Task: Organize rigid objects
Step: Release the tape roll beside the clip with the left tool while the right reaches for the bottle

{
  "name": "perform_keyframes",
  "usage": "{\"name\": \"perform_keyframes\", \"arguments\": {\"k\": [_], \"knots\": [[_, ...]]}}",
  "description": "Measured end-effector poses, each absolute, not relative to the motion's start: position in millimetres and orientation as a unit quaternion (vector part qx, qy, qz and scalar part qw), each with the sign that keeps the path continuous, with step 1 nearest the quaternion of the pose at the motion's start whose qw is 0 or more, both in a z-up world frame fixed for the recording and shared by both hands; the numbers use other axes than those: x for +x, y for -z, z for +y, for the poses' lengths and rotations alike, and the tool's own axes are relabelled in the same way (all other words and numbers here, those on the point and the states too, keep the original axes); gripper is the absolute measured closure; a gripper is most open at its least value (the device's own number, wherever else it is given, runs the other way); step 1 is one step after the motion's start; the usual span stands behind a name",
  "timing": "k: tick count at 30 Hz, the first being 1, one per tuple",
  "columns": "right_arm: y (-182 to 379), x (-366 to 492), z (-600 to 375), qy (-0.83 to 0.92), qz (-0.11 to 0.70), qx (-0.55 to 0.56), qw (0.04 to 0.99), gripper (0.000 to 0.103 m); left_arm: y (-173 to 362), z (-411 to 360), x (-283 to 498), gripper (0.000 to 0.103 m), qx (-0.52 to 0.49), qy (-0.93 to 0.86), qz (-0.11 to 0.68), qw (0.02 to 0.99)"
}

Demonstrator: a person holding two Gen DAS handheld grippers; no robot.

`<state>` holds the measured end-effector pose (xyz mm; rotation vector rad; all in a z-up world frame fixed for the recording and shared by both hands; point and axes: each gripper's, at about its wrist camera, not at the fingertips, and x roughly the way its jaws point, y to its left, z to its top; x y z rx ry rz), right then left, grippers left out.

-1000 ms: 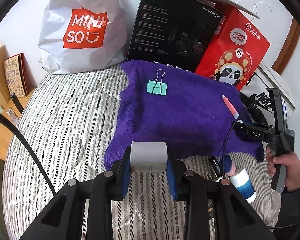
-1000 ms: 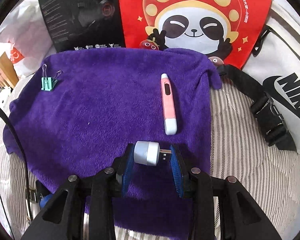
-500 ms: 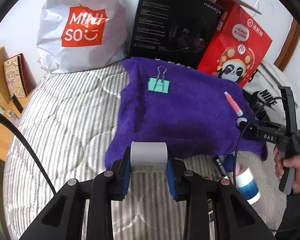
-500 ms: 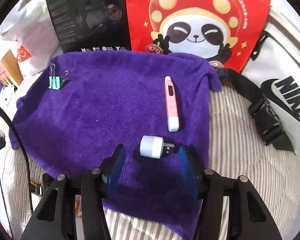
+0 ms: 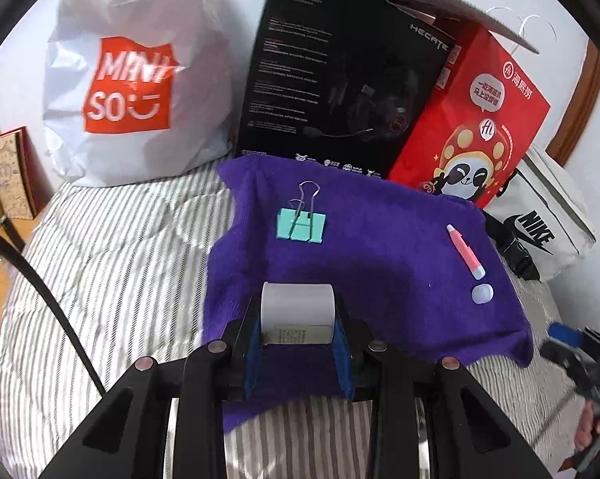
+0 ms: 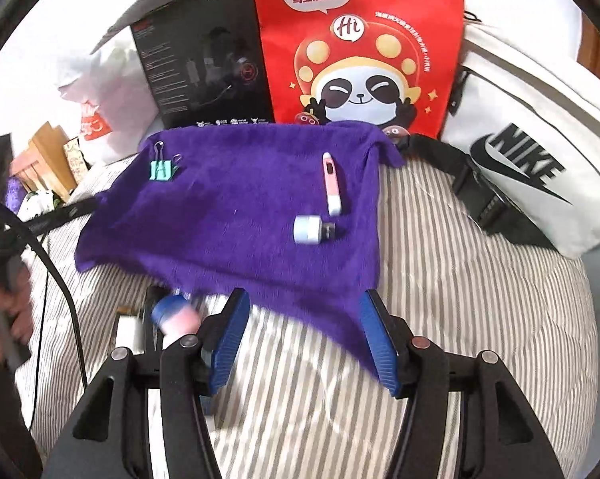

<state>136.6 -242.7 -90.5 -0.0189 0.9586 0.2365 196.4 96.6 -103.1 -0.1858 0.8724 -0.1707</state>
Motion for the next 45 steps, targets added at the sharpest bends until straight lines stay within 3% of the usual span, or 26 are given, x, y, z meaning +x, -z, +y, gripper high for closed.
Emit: {"name": "perform_keyframes", "arguments": {"k": [19,37,45], "knots": [[92,107,-282,-0.112,0.465,0.053,0.877,0.044,128,60,254,0.073,-0.023,0.053,0.446,0.893],[99,111,-247,-0.133,0.483,0.009,0.866,0.044,143,50,276,0.073,0.033,0.049,0.465,0.883],[98,104,-234,-0.151,0.491,0.007,0.858,0.044,139,47,273,0.064,0.038,0.044,0.478,0.876]]}}
